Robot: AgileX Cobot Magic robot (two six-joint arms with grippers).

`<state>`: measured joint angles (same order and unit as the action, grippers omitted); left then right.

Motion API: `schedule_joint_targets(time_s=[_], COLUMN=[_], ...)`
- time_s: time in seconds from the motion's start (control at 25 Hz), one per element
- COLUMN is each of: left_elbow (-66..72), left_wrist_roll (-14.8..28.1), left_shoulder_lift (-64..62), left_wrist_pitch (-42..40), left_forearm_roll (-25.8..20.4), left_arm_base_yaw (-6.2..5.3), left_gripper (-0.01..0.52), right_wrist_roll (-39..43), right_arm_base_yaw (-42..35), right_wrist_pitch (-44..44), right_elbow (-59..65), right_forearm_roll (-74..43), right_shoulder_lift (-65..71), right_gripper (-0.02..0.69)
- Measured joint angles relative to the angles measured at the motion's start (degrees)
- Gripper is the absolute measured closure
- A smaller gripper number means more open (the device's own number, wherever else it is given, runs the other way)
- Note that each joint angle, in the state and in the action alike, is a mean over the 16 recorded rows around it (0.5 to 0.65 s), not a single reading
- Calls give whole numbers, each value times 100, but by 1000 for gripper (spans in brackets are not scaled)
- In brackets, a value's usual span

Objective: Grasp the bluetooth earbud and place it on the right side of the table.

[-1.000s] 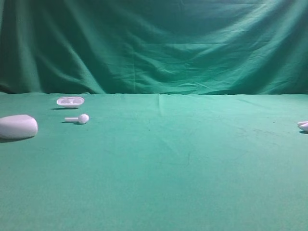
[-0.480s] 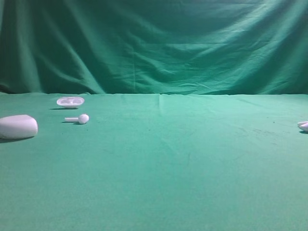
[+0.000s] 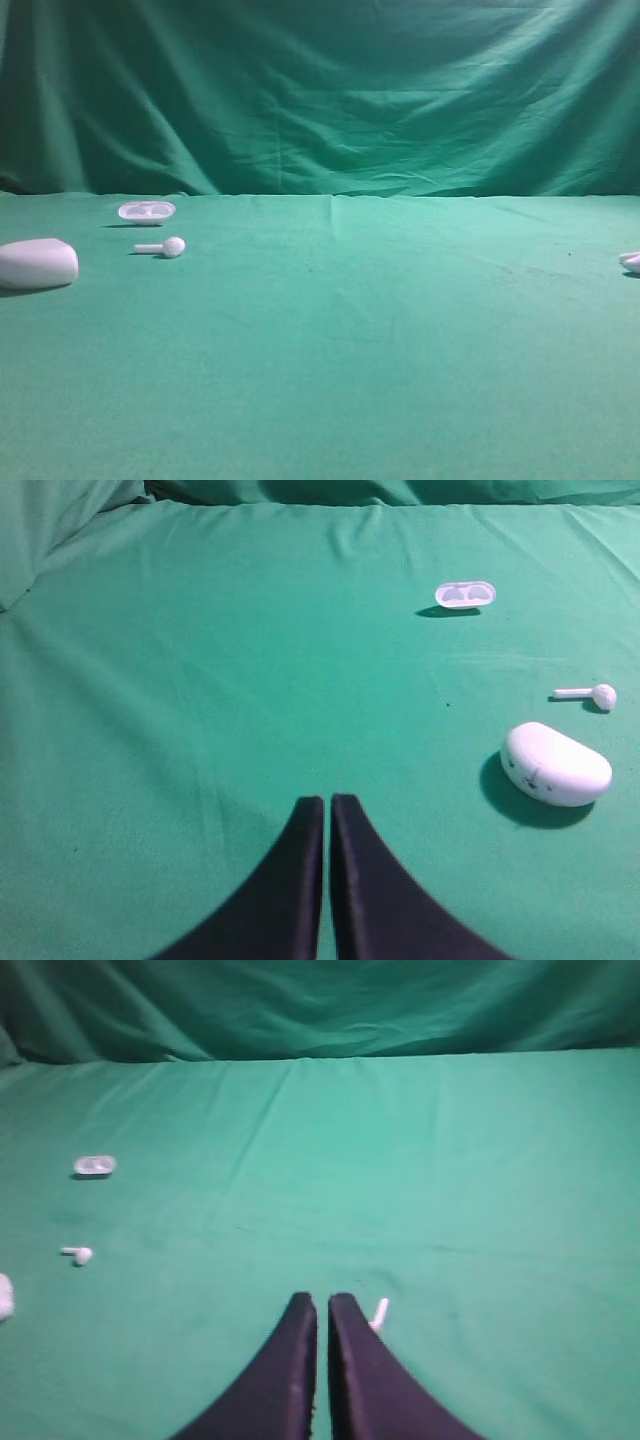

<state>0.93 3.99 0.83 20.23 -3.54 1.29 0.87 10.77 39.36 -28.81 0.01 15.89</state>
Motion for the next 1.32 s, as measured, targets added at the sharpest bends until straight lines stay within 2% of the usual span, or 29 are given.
schedule_joint_targets(time_s=[0.4,0.6,1.32], left_elbow=[0,0,0], left_wrist_roll=[0,0,0], left_shoulder_lift=[0,0,0], left_wrist_pitch=[0,0,0], left_forearm_roll=[0,0,0], left_arm_base_yaw=[0,0,0], left_gripper=[514,514,514], right_wrist_roll=[376,406,416], right_arm_base_yaw=[-312,-448,-494], right_wrist_pitch=[-1308,-1605,-1663], right_elbow=[1995,2704,3005], right_forearm_roll=[-539,-534,-518], right_shoulder_lift=[-1027,-1461,-1657], right_gripper=[616,616,616])
